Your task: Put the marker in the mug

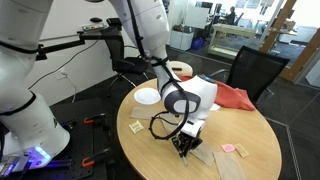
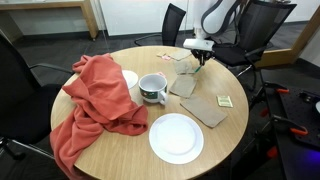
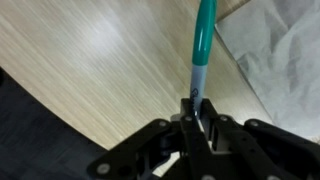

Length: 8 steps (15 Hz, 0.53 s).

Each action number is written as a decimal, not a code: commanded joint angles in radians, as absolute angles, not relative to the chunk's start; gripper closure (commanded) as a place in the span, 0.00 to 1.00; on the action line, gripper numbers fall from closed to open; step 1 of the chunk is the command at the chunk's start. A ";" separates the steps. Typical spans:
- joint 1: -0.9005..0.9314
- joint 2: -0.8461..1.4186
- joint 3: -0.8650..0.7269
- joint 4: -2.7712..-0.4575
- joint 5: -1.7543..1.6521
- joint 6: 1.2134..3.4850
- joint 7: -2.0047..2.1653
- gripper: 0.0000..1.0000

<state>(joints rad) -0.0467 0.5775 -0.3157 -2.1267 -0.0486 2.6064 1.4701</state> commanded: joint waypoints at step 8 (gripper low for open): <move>0.018 0.114 -0.379 -2.307 -0.465 2.606 1.261 0.97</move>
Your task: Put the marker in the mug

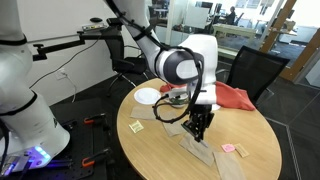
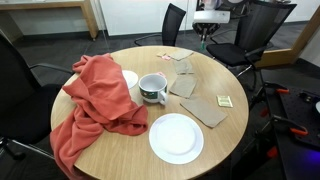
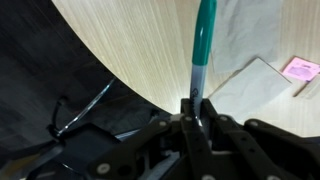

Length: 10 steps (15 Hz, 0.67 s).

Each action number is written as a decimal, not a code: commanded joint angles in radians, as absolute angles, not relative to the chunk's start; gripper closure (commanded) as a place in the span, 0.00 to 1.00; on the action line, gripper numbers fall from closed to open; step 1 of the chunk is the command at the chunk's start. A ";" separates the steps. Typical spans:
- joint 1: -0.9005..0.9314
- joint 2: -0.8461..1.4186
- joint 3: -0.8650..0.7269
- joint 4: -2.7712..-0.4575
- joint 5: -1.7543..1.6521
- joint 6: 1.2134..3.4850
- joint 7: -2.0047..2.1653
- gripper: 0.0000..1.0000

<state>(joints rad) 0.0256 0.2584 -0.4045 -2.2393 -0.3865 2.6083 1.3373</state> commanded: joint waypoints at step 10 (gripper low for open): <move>-0.028 -0.155 -0.146 -2.394 -0.328 2.614 0.762 0.97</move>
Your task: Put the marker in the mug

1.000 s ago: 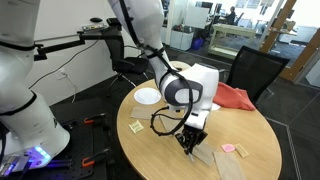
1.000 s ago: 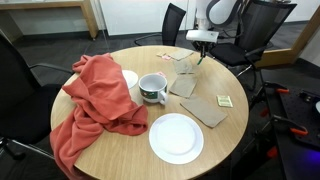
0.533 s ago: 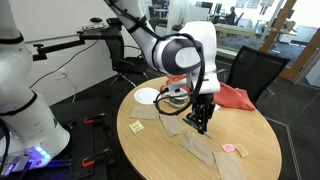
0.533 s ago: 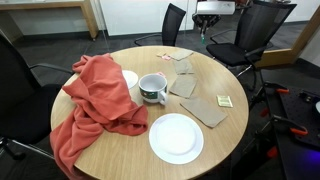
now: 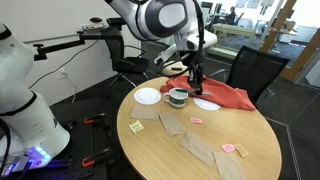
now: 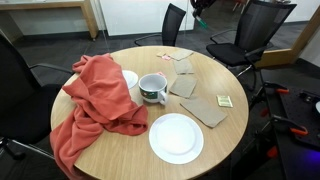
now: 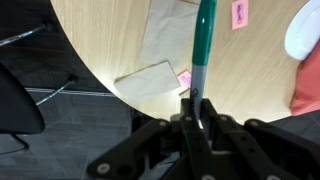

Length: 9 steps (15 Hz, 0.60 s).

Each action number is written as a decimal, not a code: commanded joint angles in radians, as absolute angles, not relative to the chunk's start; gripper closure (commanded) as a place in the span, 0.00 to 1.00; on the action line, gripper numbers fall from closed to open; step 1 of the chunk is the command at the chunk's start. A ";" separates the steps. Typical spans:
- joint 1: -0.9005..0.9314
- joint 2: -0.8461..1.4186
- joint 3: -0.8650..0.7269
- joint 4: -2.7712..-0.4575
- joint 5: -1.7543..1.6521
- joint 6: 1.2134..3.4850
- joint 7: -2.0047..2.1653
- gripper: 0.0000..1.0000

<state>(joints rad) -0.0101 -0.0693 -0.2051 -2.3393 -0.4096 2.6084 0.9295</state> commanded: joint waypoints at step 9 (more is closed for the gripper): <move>0.035 -0.186 0.002 -2.369 -0.035 2.528 0.241 0.97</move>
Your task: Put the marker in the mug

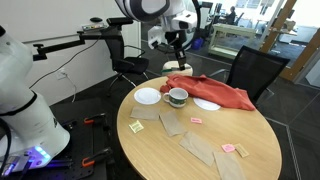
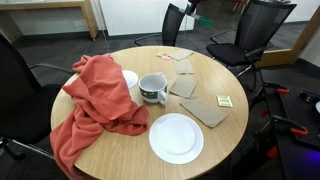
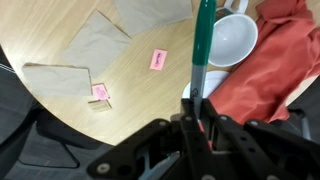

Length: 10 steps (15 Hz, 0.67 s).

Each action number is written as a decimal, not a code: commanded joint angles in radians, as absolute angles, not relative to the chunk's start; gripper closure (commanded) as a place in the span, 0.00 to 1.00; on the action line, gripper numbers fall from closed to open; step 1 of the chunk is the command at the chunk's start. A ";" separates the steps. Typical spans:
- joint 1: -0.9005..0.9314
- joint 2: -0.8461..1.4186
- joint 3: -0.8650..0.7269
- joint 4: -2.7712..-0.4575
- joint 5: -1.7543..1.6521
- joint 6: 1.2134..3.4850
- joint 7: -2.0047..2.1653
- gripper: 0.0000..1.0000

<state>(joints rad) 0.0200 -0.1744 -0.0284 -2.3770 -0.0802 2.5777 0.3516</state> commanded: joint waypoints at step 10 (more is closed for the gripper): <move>0.042 -0.141 0.020 -2.370 0.004 2.605 0.191 0.97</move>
<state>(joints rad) 0.0384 -0.1733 0.0153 -2.3763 -0.0497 2.5501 0.2590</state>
